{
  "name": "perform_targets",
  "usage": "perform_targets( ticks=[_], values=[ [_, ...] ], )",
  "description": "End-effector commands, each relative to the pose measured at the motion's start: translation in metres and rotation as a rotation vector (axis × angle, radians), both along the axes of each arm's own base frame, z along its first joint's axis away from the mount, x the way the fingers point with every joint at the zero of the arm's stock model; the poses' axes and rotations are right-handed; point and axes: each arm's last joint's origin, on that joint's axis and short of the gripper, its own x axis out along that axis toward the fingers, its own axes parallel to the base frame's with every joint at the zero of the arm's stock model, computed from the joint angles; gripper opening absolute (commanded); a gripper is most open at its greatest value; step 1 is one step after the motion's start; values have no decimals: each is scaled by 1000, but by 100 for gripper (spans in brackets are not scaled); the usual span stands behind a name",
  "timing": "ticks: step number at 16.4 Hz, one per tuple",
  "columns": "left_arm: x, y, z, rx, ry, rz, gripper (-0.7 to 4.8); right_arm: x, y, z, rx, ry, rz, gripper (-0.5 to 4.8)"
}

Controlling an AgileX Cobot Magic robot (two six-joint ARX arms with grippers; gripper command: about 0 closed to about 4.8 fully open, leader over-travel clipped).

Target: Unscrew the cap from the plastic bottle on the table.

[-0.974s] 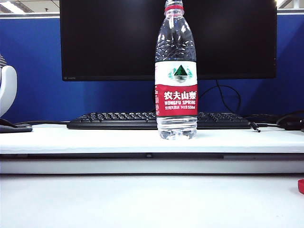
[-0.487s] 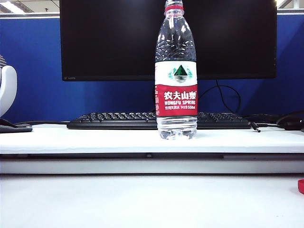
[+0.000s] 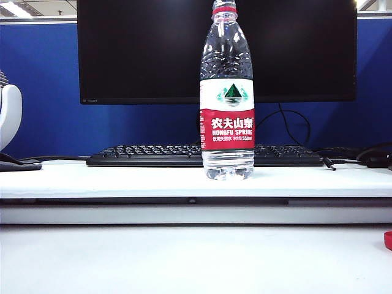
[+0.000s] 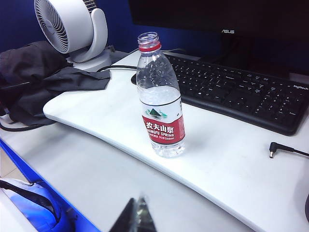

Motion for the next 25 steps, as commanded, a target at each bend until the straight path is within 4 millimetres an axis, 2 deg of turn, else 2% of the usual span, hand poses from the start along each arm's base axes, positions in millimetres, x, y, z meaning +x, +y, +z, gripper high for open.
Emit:
perform_targets(
  ticks=[1,6,9,12,14,16,20,25],
  values=[
    [0,0,1,3,-12,-3,-5,-1,0,2,8,-17,1,-6],
    [0,0,1,3,-12,-3,-5,-3,-2,1,-4,-66,-20,-6],
    [0,0,1,3,-12,-3,-5,16,3,-9,52,-215,-131,-6],
    [0,0,1,3,-12,-3,-5,50,10,-42,88,-318,-289,-6],
    [0,0,1,3,-11,-3,-5,72,7,-69,135,-305,-419,-6],
    [0,0,1,3,-11,-4,-5,85,4,-93,167,-269,-496,-6],
    [0,0,1,3,-11,-4,-5,98,-4,-129,145,-237,-616,-6],
    [0,0,1,3,-11,-3,-5,103,-11,-145,135,-221,-663,-6]
  ],
)
